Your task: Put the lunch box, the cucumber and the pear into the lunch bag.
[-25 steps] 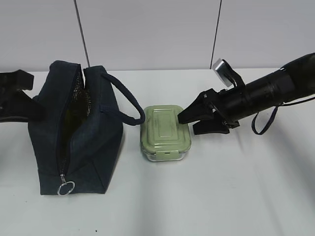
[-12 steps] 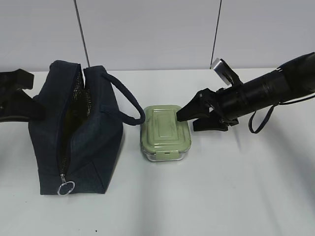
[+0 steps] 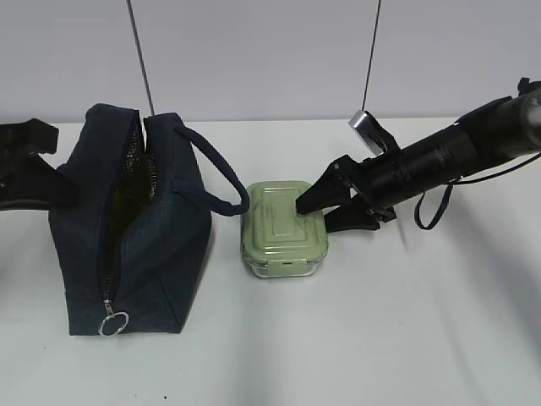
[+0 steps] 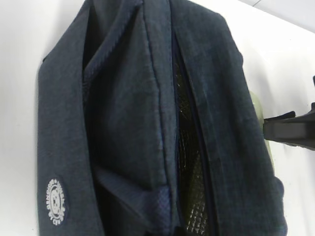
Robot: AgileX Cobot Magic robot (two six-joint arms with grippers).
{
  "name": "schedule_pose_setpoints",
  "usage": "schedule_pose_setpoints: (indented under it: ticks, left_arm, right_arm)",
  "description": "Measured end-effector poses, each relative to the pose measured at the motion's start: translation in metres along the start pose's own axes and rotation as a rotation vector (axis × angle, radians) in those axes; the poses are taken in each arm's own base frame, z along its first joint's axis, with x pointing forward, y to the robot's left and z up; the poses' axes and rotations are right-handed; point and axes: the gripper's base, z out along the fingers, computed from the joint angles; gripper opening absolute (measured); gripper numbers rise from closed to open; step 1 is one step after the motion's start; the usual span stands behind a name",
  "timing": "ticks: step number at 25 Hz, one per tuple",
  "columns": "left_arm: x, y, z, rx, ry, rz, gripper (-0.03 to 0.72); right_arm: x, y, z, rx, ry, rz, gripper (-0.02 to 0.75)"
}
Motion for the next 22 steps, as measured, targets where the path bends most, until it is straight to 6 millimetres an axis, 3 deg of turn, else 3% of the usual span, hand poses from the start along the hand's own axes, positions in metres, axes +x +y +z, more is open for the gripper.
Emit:
schedule_pose_setpoints:
  ticks: [6,18,22]
  left_arm:
    - [0.000,0.000,0.000,0.000,0.000,0.000,-0.014]
    - [0.000,0.000,0.000,0.000,0.000,0.000,-0.014]
    - [0.000,0.000,0.000,0.000,0.000,0.000,-0.014]
  right_arm:
    - [0.002,-0.006,0.005,-0.016,0.050,0.017,0.595]
    - [0.003,0.001,0.013,-0.037,0.067,0.002,0.592]
    - [0.004,0.002,0.013,-0.036,0.069,-0.001,0.532]
